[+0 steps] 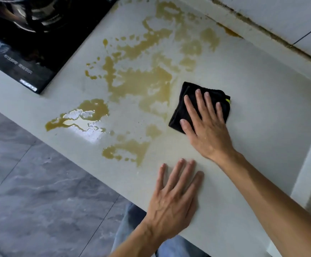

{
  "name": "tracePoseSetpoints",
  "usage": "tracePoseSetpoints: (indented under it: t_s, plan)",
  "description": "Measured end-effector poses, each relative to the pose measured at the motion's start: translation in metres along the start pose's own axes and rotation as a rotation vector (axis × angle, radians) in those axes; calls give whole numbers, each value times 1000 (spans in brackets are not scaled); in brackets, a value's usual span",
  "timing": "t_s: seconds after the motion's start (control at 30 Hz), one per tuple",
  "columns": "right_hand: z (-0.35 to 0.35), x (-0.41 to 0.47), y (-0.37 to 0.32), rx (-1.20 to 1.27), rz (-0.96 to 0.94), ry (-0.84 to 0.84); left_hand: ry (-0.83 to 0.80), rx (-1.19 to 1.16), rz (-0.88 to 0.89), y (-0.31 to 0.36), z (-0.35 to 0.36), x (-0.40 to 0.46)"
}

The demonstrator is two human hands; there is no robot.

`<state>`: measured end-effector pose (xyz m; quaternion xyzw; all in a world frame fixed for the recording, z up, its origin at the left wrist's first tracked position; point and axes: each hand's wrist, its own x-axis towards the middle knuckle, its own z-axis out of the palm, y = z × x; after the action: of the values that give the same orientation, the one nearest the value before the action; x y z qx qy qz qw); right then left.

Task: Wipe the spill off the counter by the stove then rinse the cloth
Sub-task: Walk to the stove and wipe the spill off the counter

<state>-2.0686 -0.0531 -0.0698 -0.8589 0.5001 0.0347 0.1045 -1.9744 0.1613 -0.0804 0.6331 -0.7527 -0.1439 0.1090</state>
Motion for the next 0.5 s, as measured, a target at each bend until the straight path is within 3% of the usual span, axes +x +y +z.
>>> tracePoseSetpoints:
  t_s: [0.2,0.4,0.5]
  plan:
    - [9,-10,-42,-27,-324,-70,-18,37,2,-4,4,-3]
    - [-2,20,-21,-13,-188,-59,43,11,-14,-3,7,-6]
    - [5,-21,-24,-58,-366,-67,38,14,-14,-3,9,-5]
